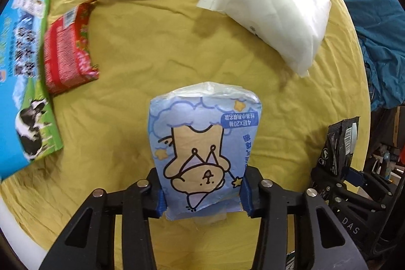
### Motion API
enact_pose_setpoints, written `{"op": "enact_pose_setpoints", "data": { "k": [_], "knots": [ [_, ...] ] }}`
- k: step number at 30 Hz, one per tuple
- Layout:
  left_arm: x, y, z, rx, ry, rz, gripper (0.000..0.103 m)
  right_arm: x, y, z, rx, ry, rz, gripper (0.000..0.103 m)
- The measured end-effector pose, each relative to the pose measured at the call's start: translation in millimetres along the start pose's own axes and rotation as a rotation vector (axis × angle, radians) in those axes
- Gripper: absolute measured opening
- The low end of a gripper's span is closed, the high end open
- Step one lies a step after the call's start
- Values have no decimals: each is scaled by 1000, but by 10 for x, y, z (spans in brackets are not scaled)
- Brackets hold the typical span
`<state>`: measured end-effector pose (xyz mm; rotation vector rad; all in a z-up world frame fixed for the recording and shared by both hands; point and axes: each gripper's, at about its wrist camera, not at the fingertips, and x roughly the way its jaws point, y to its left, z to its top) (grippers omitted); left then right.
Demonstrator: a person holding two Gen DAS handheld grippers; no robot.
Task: Organize snacks
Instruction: 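Grasp the blue bear tissue pack with the left tool while the right tool grasps the black bag, then carry both packs into the box and open both tools to release them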
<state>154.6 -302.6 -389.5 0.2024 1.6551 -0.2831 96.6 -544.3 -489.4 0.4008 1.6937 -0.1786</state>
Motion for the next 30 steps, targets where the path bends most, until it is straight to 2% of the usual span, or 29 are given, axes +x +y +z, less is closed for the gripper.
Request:
{"op": "enact_pose_setpoints", "data": {
  "k": [1, 9, 14, 16, 24, 30],
  "knots": [
    [-48, 120, -68, -5, -6, 0, 40, -14, -2, -17, -5, -5, 4, 52],
    [-374, 147, -432, -33, -61, -14, 39, -314, 145, -63, -44, -51, 26, 52],
    [-766, 432, -561, -42, -114, -28, 39, -509, 184, -94, -77, -84, 45, 51],
    [-918, 482, -612, -44, -142, -29, 39, -642, 319, -249, -93, -101, 59, 51],
    [-1557, 808, -733, -85, -266, -63, 39, -1248, 791, -435, -174, -181, 146, 51],
    [-2018, 1288, -706, -118, -347, -81, 39, -1752, 1496, -542, -263, -257, 211, 51]
  ]
}}
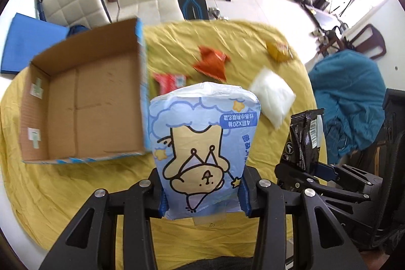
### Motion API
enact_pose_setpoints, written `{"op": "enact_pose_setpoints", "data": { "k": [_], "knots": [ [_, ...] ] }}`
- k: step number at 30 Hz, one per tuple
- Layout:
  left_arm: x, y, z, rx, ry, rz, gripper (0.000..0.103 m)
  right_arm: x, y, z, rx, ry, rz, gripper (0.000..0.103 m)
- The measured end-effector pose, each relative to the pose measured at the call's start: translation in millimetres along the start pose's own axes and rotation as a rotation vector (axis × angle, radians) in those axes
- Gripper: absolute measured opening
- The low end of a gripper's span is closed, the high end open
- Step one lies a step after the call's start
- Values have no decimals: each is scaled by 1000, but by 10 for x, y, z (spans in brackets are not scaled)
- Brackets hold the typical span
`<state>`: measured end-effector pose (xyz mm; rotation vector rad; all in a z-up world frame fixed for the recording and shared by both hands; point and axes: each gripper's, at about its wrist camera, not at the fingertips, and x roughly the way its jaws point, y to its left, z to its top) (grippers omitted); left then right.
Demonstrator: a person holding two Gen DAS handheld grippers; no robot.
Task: Organize snacks
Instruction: 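Carry both packs into the box and open both tools to release them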
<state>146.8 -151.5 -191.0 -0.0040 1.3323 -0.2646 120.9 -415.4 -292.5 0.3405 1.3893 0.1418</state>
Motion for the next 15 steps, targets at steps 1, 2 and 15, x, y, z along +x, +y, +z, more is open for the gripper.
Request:
{"op": "enact_pose_setpoints", "data": {
  "k": [1, 2, 15],
  "knots": [
    [-35, 93, 39, -10, -8, -7, 39, -16, 124, 21, -11, -8, 6, 51],
    [-114, 222, 84, -22, -17, -18, 39, -53, 249, 52, -25, -16, 14, 51],
    [-7, 2148, 688, -174, 32, -57, 39, 738, 2031, 807, -88, 29, 47, 51]
  ]
}}
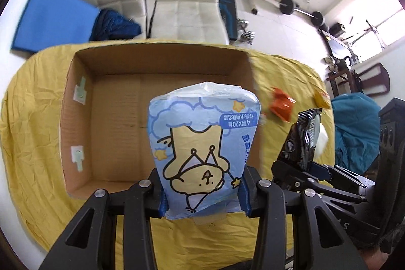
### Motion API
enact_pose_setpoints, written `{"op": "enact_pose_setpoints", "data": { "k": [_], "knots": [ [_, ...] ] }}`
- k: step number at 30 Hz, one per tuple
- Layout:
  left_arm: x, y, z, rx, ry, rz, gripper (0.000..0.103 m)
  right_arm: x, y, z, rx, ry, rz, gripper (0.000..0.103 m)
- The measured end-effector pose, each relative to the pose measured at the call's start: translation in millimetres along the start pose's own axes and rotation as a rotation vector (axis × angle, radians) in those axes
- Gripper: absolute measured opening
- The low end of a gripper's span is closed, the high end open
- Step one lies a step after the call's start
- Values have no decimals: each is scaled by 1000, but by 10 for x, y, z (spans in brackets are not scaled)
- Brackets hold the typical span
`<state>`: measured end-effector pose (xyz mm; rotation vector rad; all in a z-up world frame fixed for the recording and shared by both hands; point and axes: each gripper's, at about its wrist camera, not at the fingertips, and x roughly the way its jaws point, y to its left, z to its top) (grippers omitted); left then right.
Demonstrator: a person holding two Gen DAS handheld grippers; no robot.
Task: Organize snacks
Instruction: 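Carry both packs into the box and open both tools to release them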
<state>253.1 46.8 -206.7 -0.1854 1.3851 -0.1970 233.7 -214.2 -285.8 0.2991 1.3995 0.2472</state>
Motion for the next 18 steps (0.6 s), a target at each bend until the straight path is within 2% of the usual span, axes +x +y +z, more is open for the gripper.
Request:
{"op": "enact_pose_setpoints", "data": {
  "k": [4, 8, 11, 18],
  "knots": [
    [357, 538, 295, -72, 82, -50, 39, 461, 237, 339, 12, 39, -31, 51],
    [773, 835, 582, -122, 162, -124, 39, 942, 313, 607, 40, 95, -66, 51],
    [1107, 948, 749, -141, 231, -178, 39, 1265, 300, 757, 48, 130, -101, 51],
    [1582, 962, 982, -116, 329, -187, 41, 1722, 287, 959, 63, 183, -150, 52]
  ]
}}
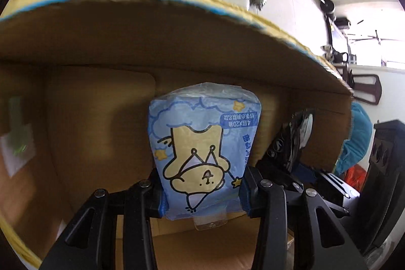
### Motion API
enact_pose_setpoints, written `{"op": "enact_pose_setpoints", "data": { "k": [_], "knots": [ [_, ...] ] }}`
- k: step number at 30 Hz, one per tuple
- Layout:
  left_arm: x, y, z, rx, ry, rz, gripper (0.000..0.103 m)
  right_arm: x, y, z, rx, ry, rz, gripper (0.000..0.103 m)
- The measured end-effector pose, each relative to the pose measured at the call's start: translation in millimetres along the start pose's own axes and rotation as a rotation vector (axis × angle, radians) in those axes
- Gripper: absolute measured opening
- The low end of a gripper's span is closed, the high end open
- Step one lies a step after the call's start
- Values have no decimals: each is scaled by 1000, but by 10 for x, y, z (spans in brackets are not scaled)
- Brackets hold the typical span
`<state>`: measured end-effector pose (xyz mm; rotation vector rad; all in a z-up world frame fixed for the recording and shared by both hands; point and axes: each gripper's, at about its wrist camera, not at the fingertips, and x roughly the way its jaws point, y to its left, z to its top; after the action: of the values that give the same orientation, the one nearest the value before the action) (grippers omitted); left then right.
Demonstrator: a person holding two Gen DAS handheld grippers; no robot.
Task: Organize snacks
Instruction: 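Carry both packs into the box and open both tools to release them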
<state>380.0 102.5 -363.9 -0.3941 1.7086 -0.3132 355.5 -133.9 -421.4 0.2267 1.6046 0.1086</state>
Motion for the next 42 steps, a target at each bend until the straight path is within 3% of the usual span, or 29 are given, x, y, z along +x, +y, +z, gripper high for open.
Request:
{"op": "enact_pose_setpoints", "data": {
  "k": [11, 21, 23, 26, 31, 32, 33, 34, 37, 42],
  "knots": [
    [126, -142, 92, 23, 12, 6, 47, 177, 60, 187, -10, 15, -25, 54],
    [1, -103, -148, 53, -71, 171, 68, 34, 103, 157, -27, 2, -28, 67],
    [-81, -72, -252, 59, -101, 192, 78, -75, 129, 76, -37, -13, -32, 70],
    [-252, -76, -467, 83, -167, 232, 83, -247, 188, -68, -63, -51, -58, 85],
    [-498, -69, -857, 93, -270, 274, 95, -523, 248, -349, -98, -108, -111, 86],
    [-534, -23, -880, 91, -286, 279, 102, -569, 249, -418, -101, -118, -110, 91],
    [-583, -19, -980, 93, -313, 289, 103, -627, 247, -516, -106, -132, -110, 101],
    [-616, 13, -1028, 97, -332, 297, 103, -680, 240, -585, -109, -144, -106, 103],
    [-751, 39, -1194, 94, -406, 315, 103, -828, 282, -806, -121, -185, -110, 103],
    [-915, -129, -1461, 109, -448, 316, 103, -1142, 289, -1169, -137, -265, -124, 103]
  ]
}}
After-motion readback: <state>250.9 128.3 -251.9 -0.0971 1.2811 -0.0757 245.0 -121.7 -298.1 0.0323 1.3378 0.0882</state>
